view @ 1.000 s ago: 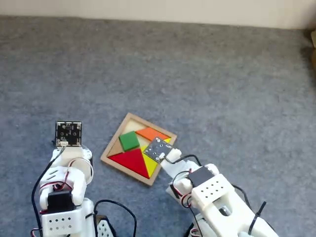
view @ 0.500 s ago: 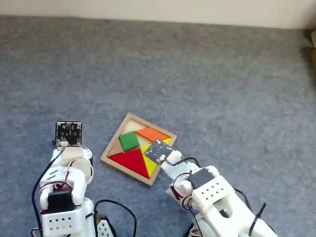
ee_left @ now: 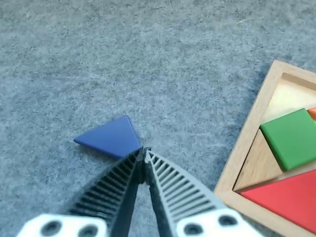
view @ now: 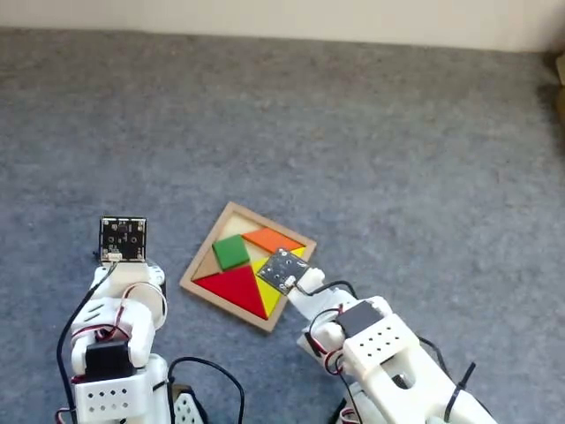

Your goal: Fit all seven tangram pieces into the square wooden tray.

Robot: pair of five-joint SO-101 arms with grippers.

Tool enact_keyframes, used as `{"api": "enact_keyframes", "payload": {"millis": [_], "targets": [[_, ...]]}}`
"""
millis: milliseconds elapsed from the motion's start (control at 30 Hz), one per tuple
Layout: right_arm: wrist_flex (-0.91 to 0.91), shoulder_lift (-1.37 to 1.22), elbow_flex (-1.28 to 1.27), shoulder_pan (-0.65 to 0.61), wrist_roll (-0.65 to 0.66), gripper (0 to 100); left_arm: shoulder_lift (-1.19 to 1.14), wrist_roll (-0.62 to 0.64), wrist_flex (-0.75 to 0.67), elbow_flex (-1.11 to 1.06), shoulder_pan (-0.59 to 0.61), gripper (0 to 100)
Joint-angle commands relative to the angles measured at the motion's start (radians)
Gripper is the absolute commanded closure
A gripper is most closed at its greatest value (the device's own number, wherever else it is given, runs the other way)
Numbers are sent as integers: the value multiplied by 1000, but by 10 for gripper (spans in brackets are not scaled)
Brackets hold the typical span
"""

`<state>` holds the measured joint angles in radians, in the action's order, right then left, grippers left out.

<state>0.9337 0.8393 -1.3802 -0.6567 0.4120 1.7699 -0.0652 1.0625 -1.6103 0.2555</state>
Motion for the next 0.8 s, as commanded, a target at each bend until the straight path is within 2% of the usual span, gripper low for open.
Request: {"api": "enact_keyframes", "payload": {"millis": [0,133,333,500,767], "targets": [[-19,-5,-2,-5,3,861,41,-11,5,5,10,989],[-18,-5,-1,-4,3,920,41,-11,6,5,10,989],[64,5,13,64,9,923,41,-11,6,5,10,989],[76,-4,160,128,11,923,41,-11,6,5,10,989],[68,-7,329,128,6,923,41,-11,6,5,10,989]]}}
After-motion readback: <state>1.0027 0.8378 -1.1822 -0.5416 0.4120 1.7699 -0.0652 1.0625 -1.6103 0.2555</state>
